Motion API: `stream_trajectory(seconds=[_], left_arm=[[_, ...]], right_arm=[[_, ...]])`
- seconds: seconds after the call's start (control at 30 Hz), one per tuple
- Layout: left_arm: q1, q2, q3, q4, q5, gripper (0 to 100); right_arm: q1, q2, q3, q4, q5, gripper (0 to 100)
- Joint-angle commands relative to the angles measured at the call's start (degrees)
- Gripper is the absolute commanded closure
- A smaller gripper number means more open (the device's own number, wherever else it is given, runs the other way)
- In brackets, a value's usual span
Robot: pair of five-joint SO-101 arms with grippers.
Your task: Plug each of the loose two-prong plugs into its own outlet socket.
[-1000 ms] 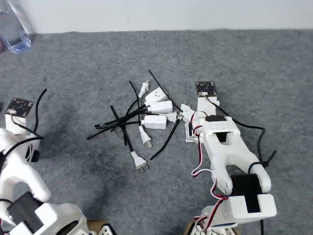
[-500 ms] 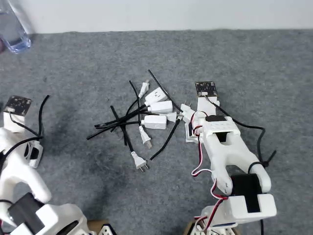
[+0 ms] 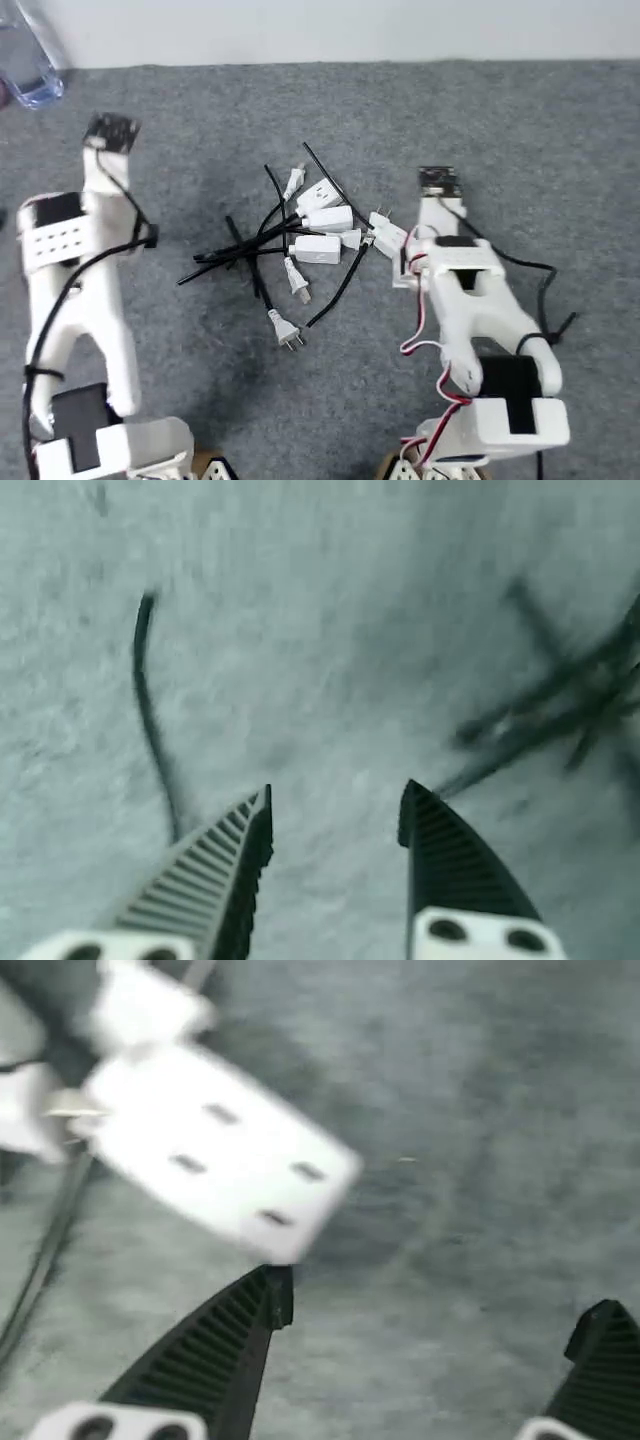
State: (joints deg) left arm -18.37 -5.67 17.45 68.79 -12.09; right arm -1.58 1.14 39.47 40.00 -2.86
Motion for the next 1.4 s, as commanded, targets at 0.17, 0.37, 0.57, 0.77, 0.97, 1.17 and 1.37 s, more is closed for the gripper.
stream_trajectory(seconds=[0.17,0.37,0.57,0.77,0.97,1.17,1.37], left_arm=[[17.1,-1.9,0.7,0.2,-18.7,80],[21.0,-1.8,1.0,-3.5,-26.3,80],[24.8,7.8,-4.4,-3.8,-32.1,80],[27.6,23.1,-19.4,4.0,-32.1,80],[33.2,30.6,-29.1,9.1,-32.4,80],[36.6,32.2,-32.9,9.0,-32.6,80],[39.6,32.3,-32.0,9.1,-36.0,80]], right_arm=[[7.5,-0.8,-4.9,-0.7,-3.0,57.4],[10.9,-0.5,-6.3,-0.7,-6.6,57.4],[12.2,-0.4,-6.4,-1.5,-6.6,57.4],[13.2,-0.3,-6.3,-3.6,-6.7,57.4],[16.1,-0.3,-6.4,-4.0,-7.3,57.4],[22.1,-0.3,-7.5,-4.0,-19.1,57.4],[22.2,-0.2,-7.5,-4.0,-17.8,57.4]])
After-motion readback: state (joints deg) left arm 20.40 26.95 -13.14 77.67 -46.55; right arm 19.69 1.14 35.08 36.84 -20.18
